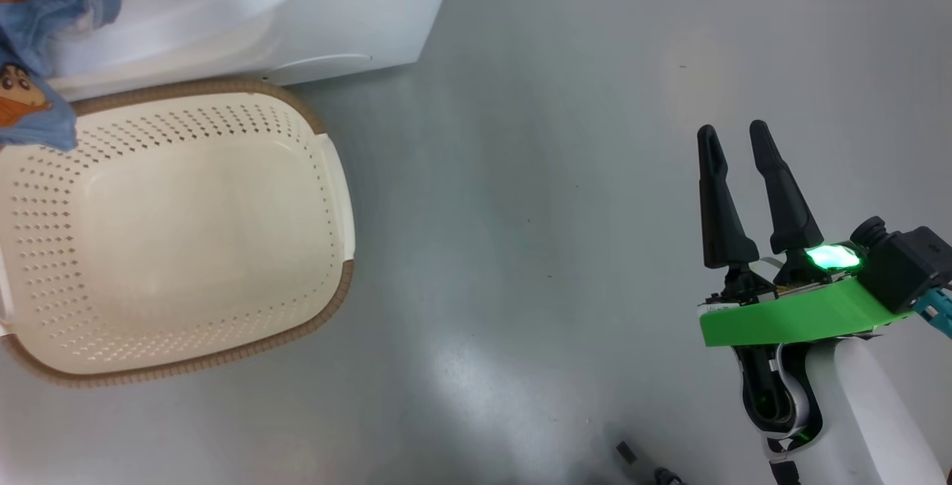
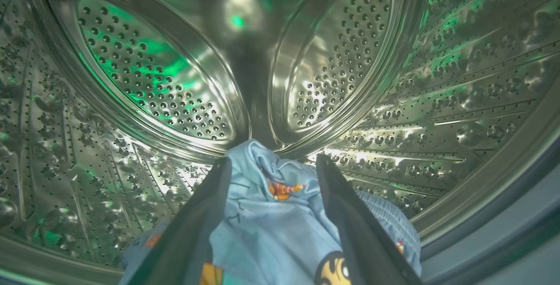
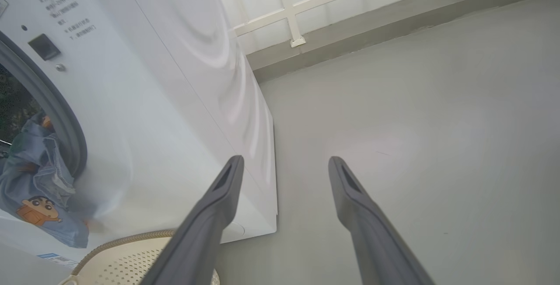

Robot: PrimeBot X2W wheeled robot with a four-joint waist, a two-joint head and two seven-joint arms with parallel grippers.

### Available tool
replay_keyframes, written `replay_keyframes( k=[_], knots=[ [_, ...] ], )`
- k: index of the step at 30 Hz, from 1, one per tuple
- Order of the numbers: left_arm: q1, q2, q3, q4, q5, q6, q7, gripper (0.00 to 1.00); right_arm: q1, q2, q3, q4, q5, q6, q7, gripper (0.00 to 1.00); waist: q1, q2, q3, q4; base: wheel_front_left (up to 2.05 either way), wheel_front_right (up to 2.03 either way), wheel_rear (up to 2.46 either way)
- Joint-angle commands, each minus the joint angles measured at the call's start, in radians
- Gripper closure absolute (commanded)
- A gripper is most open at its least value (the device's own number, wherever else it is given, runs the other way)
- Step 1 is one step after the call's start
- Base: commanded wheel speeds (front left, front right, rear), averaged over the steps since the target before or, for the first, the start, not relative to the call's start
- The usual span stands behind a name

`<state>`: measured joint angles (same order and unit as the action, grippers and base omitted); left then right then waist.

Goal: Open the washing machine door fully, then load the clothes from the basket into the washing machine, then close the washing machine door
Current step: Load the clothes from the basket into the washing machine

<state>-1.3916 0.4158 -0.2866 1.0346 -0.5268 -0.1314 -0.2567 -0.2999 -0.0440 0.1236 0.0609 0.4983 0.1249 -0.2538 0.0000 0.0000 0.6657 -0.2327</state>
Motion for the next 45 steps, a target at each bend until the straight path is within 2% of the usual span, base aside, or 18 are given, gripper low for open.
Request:
replay_keyframes(
  k=[1,13,21,37,45],
  knots=[
    [0.042,0.037,0.036,-0.054,0.002,0.001,-0.005,0.0,0.011,-0.006,0.014,-0.019,-0.012,0.006,-0.008,0.0,0.0,0.0,-0.01,0.009,0.0,0.0,0.0],
    [0.262,-0.019,0.187,-0.268,0.023,0.001,-0.005,0.0,0.039,-0.008,0.0,-0.011,-0.033,0.006,-0.008,0.0,0.0,0.0,-0.096,0.038,0.0,0.0,0.0],
    [0.437,-0.072,0.265,-0.386,0.081,0.001,-0.005,0.0,0.073,-0.036,-0.015,0.001,-0.032,0.006,-0.008,0.0,0.0,0.0,-0.187,0.076,0.0,0.0,0.0],
    [0.769,-0.156,0.372,-0.543,0.171,0.001,-0.005,0.0,0.169,-0.101,-0.048,0.018,-0.028,0.006,-0.008,0.0,0.0,0.0,-0.362,0.153,0.0,0.0,0.0],
    [0.922,-0.171,0.388,-0.6,0.206,0.001,-0.005,0.0,0.223,-0.119,-0.061,0.027,-0.021,0.006,-0.008,0.0,0.0,0.0,-0.443,0.184,0.0,0.0,0.0]
  ],
)
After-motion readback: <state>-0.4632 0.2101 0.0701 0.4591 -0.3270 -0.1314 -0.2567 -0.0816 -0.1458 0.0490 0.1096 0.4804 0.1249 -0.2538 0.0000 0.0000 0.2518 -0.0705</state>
